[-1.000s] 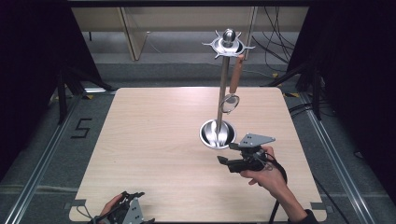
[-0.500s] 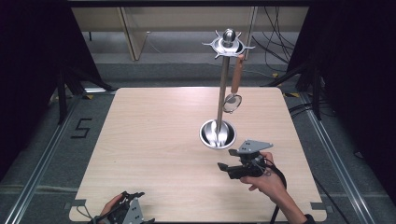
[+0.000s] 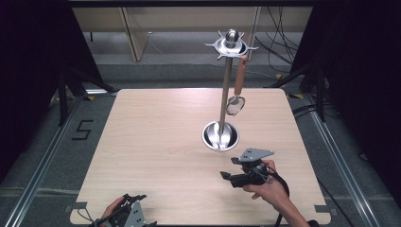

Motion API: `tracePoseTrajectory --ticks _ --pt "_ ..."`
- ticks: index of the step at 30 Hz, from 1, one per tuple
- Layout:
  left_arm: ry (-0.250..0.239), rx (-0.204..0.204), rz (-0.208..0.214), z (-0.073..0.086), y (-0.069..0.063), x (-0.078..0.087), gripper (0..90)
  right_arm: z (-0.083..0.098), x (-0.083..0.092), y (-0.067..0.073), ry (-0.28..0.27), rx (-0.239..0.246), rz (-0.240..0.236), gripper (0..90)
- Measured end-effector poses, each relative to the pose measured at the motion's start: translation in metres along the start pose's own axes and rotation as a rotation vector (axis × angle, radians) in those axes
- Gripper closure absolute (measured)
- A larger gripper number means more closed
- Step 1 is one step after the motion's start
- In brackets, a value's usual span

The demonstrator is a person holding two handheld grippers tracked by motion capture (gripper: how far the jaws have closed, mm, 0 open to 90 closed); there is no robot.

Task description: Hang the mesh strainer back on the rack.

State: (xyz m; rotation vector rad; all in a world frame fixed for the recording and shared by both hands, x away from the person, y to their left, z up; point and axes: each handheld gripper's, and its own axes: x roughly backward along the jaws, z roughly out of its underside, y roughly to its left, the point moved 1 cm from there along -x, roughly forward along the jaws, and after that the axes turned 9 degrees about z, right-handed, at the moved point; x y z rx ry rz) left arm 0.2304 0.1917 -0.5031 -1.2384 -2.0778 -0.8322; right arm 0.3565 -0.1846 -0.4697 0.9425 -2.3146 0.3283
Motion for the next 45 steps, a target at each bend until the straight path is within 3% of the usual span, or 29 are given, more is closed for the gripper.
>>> tracePoseTrajectory --ticks 13,14,16,19,22,23,25,26,32,33,34,40,41,45 --pt "0.002 -0.001 -0.001 0.000 0.000 0.000 15.8 0.013 0.002 0.000 0.009 0.000 0.006 31.6" --pt "0.002 0.000 -0.001 0.000 0.000 0.000 15.8 0.014 0.003 0.002 0.016 -0.025 0.003 31.6" --pt "-0.003 0.005 0.005 0.000 -0.001 0.000 15.8 0.016 0.003 0.000 0.014 0.000 -0.004 31.5" --pt "0.007 -0.003 -0.003 0.000 0.000 0.000 15.7 0.019 0.004 0.001 0.019 -0.016 0.006 31.5" --pt "0.014 -0.002 0.014 0.000 0.000 0.001 15.8 0.022 0.005 0.001 0.036 -0.023 -0.004 31.4" --pt "0.014 -0.002 0.014 0.000 0.000 0.001 15.8 0.023 0.004 0.000 0.020 -0.006 -0.012 31.4" --pt "0.014 -0.002 0.014 0.000 0.000 0.001 15.8 0.024 0.006 0.001 0.024 -0.018 0.003 31.4" --pt "0.008 -0.002 0.011 0.000 0.000 0.001 15.8 0.024 0.006 0.001 0.031 -0.021 -0.013 31.4" --pt "0.014 -0.001 0.015 0.000 0.000 0.001 15.8 0.028 0.007 0.002 0.026 0.002 -0.009 31.3" --pt "0.014 -0.001 0.015 0.000 0.000 0.001 15.8 0.029 0.009 0.005 0.044 -0.035 -0.006 31.3" --pt "0.004 -0.003 -0.013 0.000 0.000 -0.001 15.7 0.030 0.008 0.003 0.032 -0.013 -0.008 31.3" --pt "0.007 -0.003 -0.004 0.000 0.000 0.000 15.8 0.033 0.010 0.006 0.033 -0.012 -0.009 31.3" --pt "0.007 -0.003 -0.003 0.000 0.000 0.000 15.8 0.034 0.010 0.006 0.036 -0.001 -0.029 31.2" --pt "0.006 -0.004 -0.004 0.000 0.000 0.000 15.8 0.035 0.012 0.005 0.038 -0.007 -0.010 31.2"
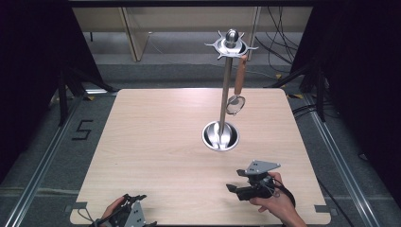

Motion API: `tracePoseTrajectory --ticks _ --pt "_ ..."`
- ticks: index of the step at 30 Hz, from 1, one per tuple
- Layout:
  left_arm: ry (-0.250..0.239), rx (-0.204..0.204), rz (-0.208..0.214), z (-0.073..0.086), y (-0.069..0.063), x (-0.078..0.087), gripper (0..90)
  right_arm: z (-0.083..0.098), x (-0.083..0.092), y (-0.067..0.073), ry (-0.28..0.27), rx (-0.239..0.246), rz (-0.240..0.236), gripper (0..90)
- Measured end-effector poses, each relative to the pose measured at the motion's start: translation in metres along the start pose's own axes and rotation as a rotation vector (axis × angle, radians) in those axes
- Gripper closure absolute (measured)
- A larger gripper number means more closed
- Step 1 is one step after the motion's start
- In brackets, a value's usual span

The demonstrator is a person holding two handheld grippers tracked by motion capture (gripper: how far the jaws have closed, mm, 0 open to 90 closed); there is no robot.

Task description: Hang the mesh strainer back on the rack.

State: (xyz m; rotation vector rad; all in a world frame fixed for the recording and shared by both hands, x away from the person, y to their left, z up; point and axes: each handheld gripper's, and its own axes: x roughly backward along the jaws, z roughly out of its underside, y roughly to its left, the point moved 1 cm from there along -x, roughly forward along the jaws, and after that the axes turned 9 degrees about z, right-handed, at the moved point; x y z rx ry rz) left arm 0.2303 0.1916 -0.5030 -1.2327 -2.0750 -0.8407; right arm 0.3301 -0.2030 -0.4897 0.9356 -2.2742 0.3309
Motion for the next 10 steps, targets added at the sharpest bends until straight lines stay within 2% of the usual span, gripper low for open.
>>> tracePoseTrajectory --ticks 1,2,3,10 --pt "0.000 0.000 0.000 0.0000 0.0000 0.0000 15.8 0.0004 0.0006 0.0013 0.007 -0.020 -0.003 31.2" --pt "-0.001 -0.001 -0.005 0.0000 -0.0001 -0.0002 15.7 0.0004 0.0000 -0.0007 -0.001 -0.003 -0.005 31.2" --pt "-0.001 -0.001 -0.005 0.0000 -0.0001 -0.0003 15.7 0.0007 0.0005 -0.0001 -0.001 -0.016 0.002 31.2" --pt "-0.001 0.000 -0.005 0.0001 -0.0001 -0.0004 15.8 0.0008 -0.0003 -0.0020 -0.003 -0.005 0.001 31.2"
